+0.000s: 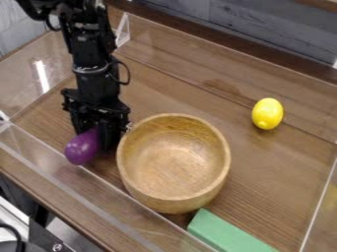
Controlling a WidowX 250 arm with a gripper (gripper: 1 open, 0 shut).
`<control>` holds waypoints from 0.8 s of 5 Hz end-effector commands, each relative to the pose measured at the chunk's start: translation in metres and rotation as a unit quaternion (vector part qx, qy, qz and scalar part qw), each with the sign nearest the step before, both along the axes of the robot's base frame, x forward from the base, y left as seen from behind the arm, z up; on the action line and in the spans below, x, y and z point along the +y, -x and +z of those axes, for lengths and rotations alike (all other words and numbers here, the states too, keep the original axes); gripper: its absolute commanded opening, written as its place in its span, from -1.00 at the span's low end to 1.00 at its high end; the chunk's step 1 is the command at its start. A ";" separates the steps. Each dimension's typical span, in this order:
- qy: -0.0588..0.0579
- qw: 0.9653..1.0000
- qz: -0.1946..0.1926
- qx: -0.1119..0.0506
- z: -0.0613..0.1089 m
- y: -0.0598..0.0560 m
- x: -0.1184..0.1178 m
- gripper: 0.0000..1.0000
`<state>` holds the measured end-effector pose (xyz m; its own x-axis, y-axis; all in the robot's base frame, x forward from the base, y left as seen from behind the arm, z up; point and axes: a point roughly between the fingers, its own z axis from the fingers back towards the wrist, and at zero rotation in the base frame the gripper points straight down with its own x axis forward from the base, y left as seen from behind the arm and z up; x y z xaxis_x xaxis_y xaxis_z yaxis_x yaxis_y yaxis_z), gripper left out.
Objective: Put the purple eggplant in the brown bowl
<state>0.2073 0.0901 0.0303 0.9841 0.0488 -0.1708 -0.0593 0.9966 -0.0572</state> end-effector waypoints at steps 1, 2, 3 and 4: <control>-0.011 0.999 0.002 -0.040 0.025 -0.015 0.001 -1.00; -0.008 0.999 0.004 -0.048 0.036 -0.017 -0.006 -1.00; -0.003 0.998 0.001 -0.060 0.051 -0.022 -0.019 -1.00; 0.004 0.997 -0.010 -0.070 0.064 -0.028 -0.042 -1.00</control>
<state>0.2268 0.0453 0.0792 0.9953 0.0192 -0.0949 -0.0272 0.9961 -0.0839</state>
